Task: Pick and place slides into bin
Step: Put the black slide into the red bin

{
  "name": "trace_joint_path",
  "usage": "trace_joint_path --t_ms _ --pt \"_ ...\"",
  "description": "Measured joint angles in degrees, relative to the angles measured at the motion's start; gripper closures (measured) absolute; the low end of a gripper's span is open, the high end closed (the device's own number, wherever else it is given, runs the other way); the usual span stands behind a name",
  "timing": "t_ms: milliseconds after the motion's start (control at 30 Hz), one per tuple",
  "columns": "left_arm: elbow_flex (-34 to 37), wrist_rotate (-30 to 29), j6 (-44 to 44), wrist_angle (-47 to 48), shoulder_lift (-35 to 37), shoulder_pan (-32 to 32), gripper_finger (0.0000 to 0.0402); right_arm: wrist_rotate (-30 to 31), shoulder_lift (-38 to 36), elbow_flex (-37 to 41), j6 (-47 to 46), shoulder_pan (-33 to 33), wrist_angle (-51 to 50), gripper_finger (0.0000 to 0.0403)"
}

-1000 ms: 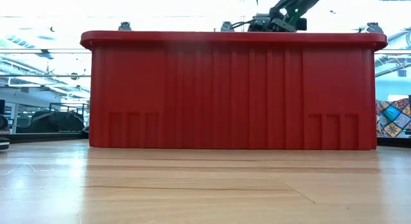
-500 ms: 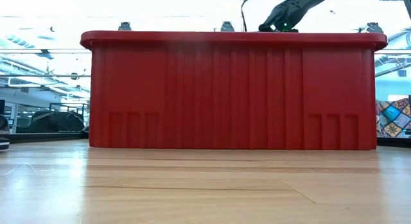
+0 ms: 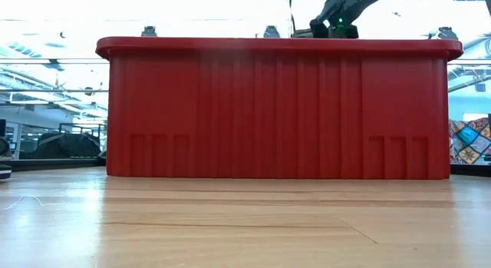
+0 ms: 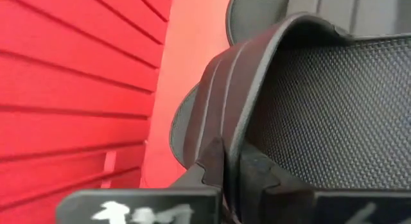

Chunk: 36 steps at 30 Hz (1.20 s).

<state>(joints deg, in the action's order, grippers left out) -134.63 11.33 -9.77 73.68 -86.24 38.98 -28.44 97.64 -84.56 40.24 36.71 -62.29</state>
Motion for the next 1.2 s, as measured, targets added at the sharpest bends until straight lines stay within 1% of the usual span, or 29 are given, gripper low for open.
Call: trace_joint_path --t_ms 167,333,467,567,633,733,867,967,1100,1200 --pt "0.0 0.0 0.07 -0.06 0.02 0.0 0.0243 0.13 -0.08 -3.85 3.86 1.49 -5.52 0.0399" --pt "0.0 0.01 0.23 -0.08 0.02 0.0 0.0243 -2.38 0.06 -4.05 4.96 4.31 -6.24 0.04" --pt "0.0 0.02 0.23 -0.14 0.02 0.0 0.0243 -1.88 1.36 -4.08 5.96 5.5 -6.01 0.0401" --pt "0.0 0.02 0.23 -0.44 0.02 0.0 0.0243 -2.95 3.0 -4.08 7.07 5.76 -6.78 0.0401" --pt "0.0 0.02 0.38 -0.51 0.02 0.0 0.0243 -2.35 3.69 -4.1 7.39 5.62 -7.01 0.0402" --pt "0.0 0.03 0.9 -0.54 0.02 -0.01 0.0243 0.15 4.22 -4.14 7.02 5.21 -6.79 0.0401" --pt "0.0 0.05 0.93 -0.55 0.02 -0.02 0.0243 3.08 4.16 -4.16 6.09 5.22 -6.66 0.0381" --pt "0.0 0.06 0.93 -0.54 0.02 0.0 0.0243 5.54 4.01 -4.16 5.28 5.19 -6.28 0.0357" --pt "0.0 0.07 0.78 -0.49 0.02 0.0 0.0243 6.5 3.23 -4.16 4.24 5.17 -5.22 0.0325" --pt "0.0 0.24 0.84 -0.36 0.02 0.0 0.0243 9.23 2.1 -4.14 3.16 4.94 -3.84 0.0303"
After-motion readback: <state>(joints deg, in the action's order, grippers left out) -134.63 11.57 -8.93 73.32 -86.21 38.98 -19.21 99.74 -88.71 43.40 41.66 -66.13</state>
